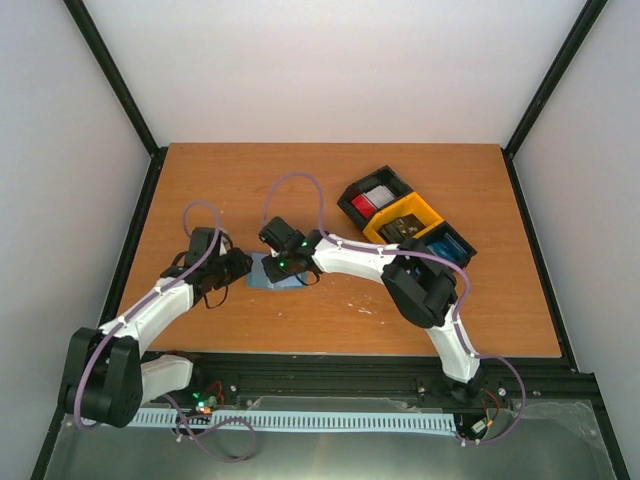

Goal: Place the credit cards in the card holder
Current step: Open the card holder at the center of the board, then pick up the credit card from the storage box.

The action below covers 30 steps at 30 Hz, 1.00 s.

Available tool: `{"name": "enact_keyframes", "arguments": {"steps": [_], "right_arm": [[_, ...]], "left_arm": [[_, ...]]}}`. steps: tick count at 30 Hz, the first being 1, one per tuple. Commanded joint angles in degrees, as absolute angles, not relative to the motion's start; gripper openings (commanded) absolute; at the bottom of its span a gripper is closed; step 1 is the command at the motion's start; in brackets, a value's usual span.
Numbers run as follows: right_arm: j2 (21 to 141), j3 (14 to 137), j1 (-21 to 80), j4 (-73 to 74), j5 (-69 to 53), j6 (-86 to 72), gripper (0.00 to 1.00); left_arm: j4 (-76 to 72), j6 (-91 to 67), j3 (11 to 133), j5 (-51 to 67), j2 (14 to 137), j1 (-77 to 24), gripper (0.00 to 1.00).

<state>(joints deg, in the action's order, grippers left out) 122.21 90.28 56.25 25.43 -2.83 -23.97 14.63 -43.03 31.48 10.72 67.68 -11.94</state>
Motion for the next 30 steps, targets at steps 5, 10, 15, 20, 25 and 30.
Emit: {"name": "enact_keyframes", "arguments": {"steps": [5, 10, 15, 20, 25, 30], "right_arm": [[126.0, 96.3, 56.2, 28.9, -6.1, -22.3, 0.37], [124.4, 95.7, 56.1, 28.7, -3.9, -23.0, 0.37], [120.8, 94.4, 54.3, 28.6, -4.1, -23.4, 0.37], [112.4, 88.5, 49.2, 29.3, -3.5, -21.2, 0.37], [102.5, 84.4, 40.5, 35.0, -3.9, -13.7, 0.36], [93.3, 81.0, 28.9, 41.5, -3.7, -2.6, 0.38]], "left_arm": [[12.4, -43.3, 30.0, 14.9, 61.8, -11.6, 0.39], [10.8, -43.0, 29.2, 17.6, 60.3, -11.7, 0.39], [7.2, -42.6, 28.4, 21.9, 60.8, -11.7, 0.39], [2.8, -42.3, 27.9, 27.5, 64.7, -11.7, 0.40], [2.6, -42.3, 28.3, 28.3, 69.4, -11.7, 0.41], [5.6, -38.6, 30.2, 26.3, 70.4, -11.7, 0.43]]}}
